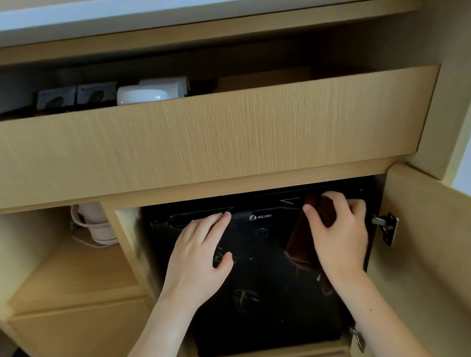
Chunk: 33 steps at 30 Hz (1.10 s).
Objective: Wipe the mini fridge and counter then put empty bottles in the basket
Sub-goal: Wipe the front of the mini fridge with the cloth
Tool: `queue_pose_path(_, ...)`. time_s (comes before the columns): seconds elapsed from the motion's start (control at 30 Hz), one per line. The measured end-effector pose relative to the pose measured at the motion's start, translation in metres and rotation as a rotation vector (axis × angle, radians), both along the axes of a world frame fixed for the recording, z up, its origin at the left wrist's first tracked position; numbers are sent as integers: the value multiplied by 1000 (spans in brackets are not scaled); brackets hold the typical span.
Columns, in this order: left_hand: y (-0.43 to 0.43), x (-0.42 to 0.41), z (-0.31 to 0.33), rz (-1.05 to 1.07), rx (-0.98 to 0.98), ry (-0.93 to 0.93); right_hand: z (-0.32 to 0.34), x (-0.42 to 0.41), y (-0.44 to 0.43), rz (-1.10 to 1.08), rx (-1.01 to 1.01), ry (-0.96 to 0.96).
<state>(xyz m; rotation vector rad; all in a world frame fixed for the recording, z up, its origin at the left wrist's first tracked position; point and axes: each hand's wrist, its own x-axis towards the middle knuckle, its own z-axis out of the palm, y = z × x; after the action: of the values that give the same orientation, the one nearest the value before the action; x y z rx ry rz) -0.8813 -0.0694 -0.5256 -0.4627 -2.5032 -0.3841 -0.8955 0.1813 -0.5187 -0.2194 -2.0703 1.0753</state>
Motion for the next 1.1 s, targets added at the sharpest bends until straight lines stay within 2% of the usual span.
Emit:
queue_pose_path(0.13, 4, -2, -4, 22, 44, -15, 8, -2, -41, 108, 37, 34)
queue_pose_path(0.27, 3, -3, -5, 4, 57, 8, 18, -5, -57, 214, 248, 49)
queue_pose_path(0.43, 1, -6, -8, 7, 77, 23, 7, 0, 1, 109, 163, -30)
queue_pose_path(0.53, 5, -5, -9, 11, 119, 16, 5, -1, -4, 46, 194, -10)
queue_pose_path(0.63, 6, -5, -9, 9, 150, 3, 12, -3, -45, 110, 202, 53)
queue_pose_path(0.77, 5, -5, -8, -4, 162, 7, 15, -5, -63, 210, 356, 80)
queue_pose_path(0.83, 6, -5, -8, 9, 170, 4, 13, -5, -42, 218, 321, 62)
queue_pose_path(0.97, 8, -7, -11, 26, 191, 12, 0, 1, 12, 102, 122, -16)
queue_pose_path(1.1, 15, -5, -11, 51, 235, 23, -1, 1, -9, 86, 85, 37)
